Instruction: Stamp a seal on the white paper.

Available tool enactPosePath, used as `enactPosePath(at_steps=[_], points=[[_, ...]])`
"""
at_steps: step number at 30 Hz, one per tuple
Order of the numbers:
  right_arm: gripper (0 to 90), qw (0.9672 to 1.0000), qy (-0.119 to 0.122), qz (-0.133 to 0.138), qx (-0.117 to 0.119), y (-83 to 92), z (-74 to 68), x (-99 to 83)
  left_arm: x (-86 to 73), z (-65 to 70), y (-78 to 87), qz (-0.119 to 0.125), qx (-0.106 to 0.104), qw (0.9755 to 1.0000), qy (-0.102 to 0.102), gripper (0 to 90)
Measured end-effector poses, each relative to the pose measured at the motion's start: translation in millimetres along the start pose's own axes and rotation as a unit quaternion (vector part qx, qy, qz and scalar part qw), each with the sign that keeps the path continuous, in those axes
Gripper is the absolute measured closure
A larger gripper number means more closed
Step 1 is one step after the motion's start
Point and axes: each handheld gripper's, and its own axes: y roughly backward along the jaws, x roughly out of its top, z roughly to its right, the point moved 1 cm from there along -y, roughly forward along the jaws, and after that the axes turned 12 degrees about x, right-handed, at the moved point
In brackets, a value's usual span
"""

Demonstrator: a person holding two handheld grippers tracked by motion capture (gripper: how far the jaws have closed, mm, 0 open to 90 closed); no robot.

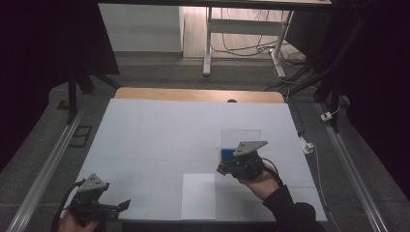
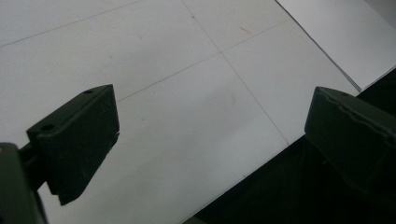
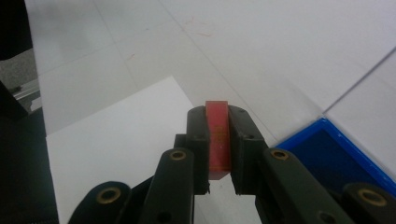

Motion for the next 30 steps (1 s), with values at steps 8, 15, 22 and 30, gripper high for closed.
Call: enactPosePath(at_steps=[8,15,22,30], points=[[80.1,0.9997,0.011,-0.008,0.018,-12.8,-10.7,4.4,0.0,-0.1,-0.1,0.0,0.0,1.0,0.0,3.4],[80.1,0.9991,0.023,-0.019,0.029,-24.3,-18.9,6.5,0.0,-0.1,-0.1,0.0,0.0,1.0,0.0,3.5],[80.2,0.998,0.034,-0.033,0.043,-36.3,-25.3,7.2,0.0,-0.2,-0.1,0.0,0.0,1.0,0.0,3.5],[80.2,0.9966,0.04,-0.044,0.057,-49.1,-33.6,7.5,0.0,-0.2,-0.2,-0.001,0.0,1.0,0.0,3.5]])
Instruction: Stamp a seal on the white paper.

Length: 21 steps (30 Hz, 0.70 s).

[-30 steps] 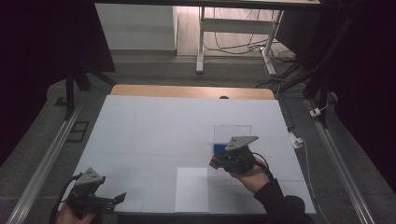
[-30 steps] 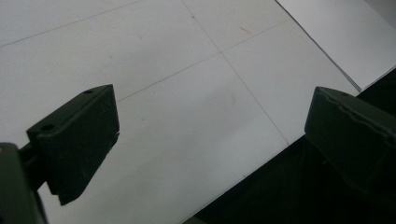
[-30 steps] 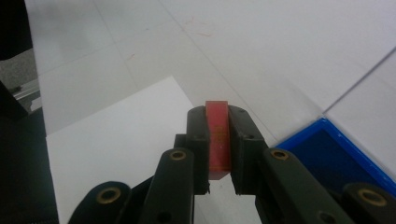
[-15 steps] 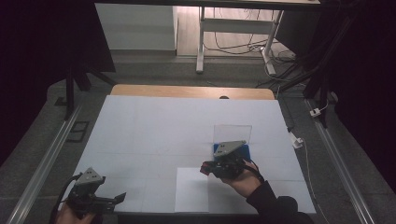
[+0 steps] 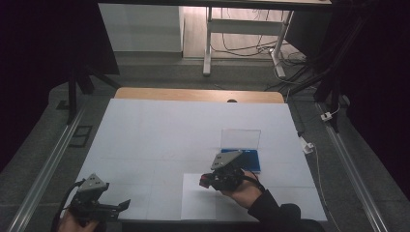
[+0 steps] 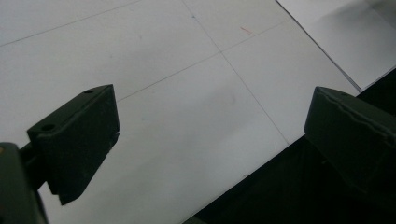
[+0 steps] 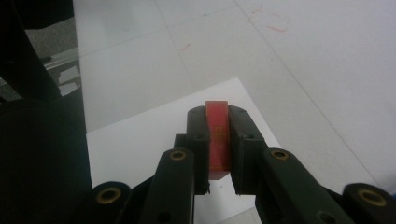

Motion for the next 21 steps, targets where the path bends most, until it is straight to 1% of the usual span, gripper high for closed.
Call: enactPosePath(at_steps=[3,6,10,11,13,21], points=[[80.2,0.9999,0.01,-0.009,0.005,-5.2,-2.0,0.2,0.0,0.0,0.0,0.0,0.0,1.0,0.0,3.4],[80.2,0.9998,0.014,-0.013,0.01,-10.7,-4.5,0.3,0.0,0.1,-0.1,0.0,0.001,1.0,0.0,3.4],[80.2,0.9992,0.026,-0.028,0.013,-18.5,-6.9,-0.2,0.0,0.0,0.0,0.0,0.0,1.0,0.0,3.5],[80.2,0.9992,0.024,-0.029,0.014,-20.3,-7.9,-0.3,-0.1,0.1,0.0,0.0,0.0,1.0,0.0,3.5],[80.2,0.9986,0.033,-0.038,0.015,-22.8,-7.8,-0.8,0.0,0.1,0.0,0.0,0.0,1.0,0.0,3.5],[80.2,0.9974,0.046,-0.054,0.012,-31.1,-8.3,-3.8,-0.2,0.0,0.2,0.001,0.001,1.0,0.001,3.5]])
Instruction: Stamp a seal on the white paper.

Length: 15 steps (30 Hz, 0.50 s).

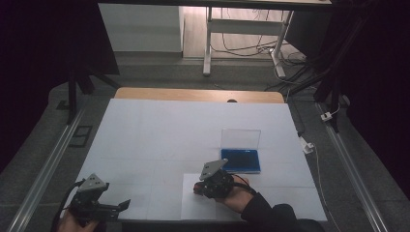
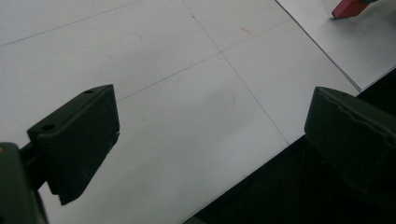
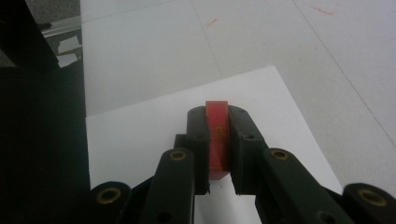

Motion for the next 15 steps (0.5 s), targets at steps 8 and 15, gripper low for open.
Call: enactPosePath(at_steps=[8,15], points=[[80.3,1.0,0.004,-0.003,0.0,-3.6,0.8,-3.6,0.0,0.0,0.1,0.0,0.0,1.0,-0.001,3.6],[80.7,0.9999,0.011,0.001,-0.011,-4.8,-2.9,-5.7,0.2,0.7,-0.2,-0.001,0.002,1.0,-0.003,3.7]])
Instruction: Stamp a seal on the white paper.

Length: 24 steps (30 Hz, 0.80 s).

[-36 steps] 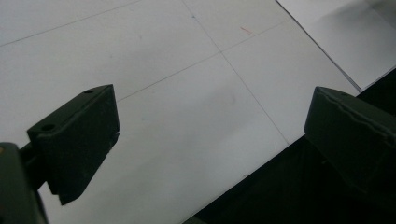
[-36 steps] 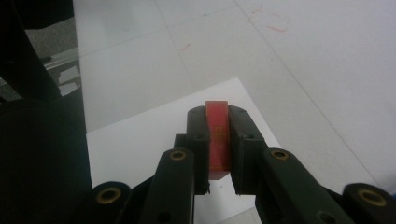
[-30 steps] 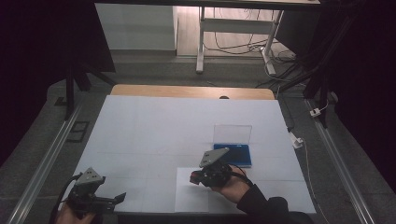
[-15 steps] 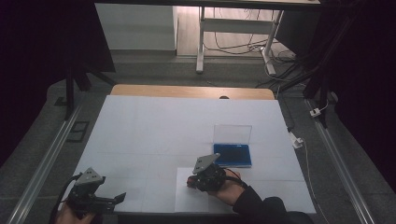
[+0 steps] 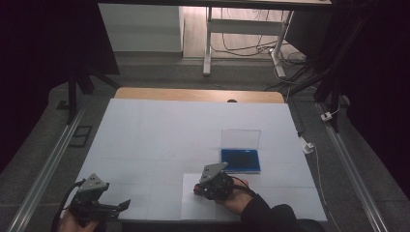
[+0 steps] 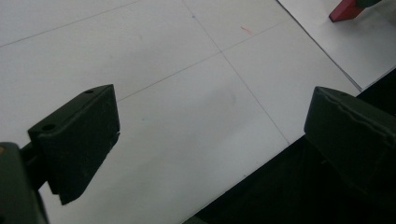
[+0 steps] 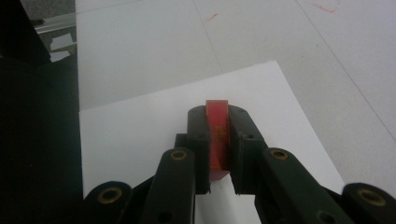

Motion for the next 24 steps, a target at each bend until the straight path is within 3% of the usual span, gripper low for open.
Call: enactPosePath(at_steps=[8,18,24], points=[[80.9,0.9994,0.016,-0.003,-0.03,-3.0,-9.9,0.2,0.4,0.2,-0.5,-0.001,0.001,1.0,0.0,3.7],[80.9,0.9988,-0.033,0.032,0.017,0.3,5.8,-6.0,0.5,-0.6,-0.4,-0.001,-0.001,1.0,0.003,3.7],[80.9,0.9998,-0.004,0.016,-0.01,-1.8,-3.5,-3.3,0.3,-0.4,-0.5,-0.001,0.0,1.0,0.003,3.7]])
